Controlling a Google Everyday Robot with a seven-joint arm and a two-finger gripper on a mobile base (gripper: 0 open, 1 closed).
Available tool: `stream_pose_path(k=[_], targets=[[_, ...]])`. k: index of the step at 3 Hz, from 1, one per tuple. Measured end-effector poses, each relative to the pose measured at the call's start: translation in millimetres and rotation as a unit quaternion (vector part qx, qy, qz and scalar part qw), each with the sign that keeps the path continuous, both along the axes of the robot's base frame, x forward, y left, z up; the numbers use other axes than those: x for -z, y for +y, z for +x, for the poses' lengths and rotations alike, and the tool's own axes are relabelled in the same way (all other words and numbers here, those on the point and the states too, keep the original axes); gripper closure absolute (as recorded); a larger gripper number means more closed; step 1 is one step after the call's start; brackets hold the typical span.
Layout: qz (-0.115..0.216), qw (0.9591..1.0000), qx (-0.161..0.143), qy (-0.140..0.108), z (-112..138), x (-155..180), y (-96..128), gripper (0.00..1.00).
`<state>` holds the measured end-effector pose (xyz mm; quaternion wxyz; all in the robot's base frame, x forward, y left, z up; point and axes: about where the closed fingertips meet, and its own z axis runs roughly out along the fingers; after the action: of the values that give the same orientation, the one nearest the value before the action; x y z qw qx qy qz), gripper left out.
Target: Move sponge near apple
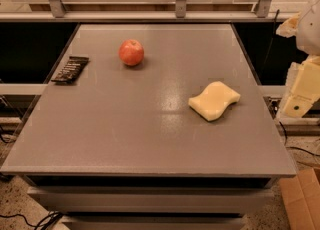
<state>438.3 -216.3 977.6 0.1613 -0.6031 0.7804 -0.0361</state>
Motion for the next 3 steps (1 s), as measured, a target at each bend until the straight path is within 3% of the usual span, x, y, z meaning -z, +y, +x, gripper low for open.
stream_pose_path(k=[1,2,3], targets=[[0.000,1.0000,0.000,0.000,0.0,0.0,0.0,0.00],[0.022,0.9994,-0.023,0.013,1.2,0.5,6.2,0.00],[0.040,0.9946,-0.090,0.033,0.0,11.7,31.4,0.00]])
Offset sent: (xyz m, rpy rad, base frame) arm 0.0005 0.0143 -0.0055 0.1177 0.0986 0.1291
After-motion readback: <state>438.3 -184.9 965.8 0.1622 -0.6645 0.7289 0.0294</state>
